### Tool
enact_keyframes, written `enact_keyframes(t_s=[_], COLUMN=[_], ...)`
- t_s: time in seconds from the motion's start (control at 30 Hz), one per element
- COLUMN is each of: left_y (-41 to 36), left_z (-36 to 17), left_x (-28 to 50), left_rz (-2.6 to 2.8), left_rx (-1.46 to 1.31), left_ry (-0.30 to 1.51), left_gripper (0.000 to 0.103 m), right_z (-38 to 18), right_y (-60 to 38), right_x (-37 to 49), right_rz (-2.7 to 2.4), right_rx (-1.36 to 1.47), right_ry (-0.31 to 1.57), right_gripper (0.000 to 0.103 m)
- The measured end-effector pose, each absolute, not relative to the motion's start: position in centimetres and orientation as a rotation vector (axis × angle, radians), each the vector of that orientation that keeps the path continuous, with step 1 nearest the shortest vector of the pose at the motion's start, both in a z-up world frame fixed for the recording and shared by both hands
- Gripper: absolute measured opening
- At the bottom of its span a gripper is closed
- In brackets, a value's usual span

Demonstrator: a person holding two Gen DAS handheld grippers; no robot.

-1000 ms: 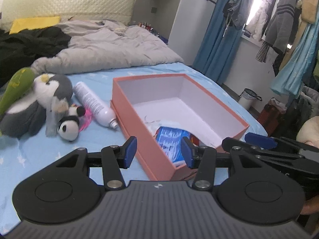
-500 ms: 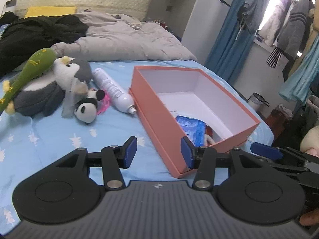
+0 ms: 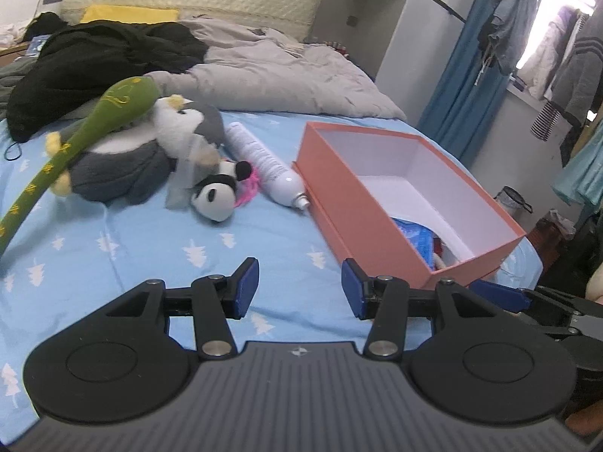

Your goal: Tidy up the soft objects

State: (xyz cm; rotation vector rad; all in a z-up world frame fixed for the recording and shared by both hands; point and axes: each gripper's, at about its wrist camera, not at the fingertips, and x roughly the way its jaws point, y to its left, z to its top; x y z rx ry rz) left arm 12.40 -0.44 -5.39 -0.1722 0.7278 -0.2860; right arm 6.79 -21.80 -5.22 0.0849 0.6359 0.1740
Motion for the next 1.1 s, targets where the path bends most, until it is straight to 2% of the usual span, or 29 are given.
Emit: enact_keyframes(t_s=[0.57,1.1], left_y=[4.2,6.6], left_z=[-9.7,-13.8], left_x=[13.6,23.5], left_rz=[-0.193,-0.121], left_rx=[-0.225,-0.251], left_ry=[0.778,0.801], left_gripper=[0.055,0.055], right_z=[-8.6,-12.3], right_y=[-17.5,-15.2], right_x=[9.5,18.6], right_rz=[0.253,0.313], right_rx=[0.050,0.041], right_ry=[0.721,0.760], right_gripper=[0.066,0.066])
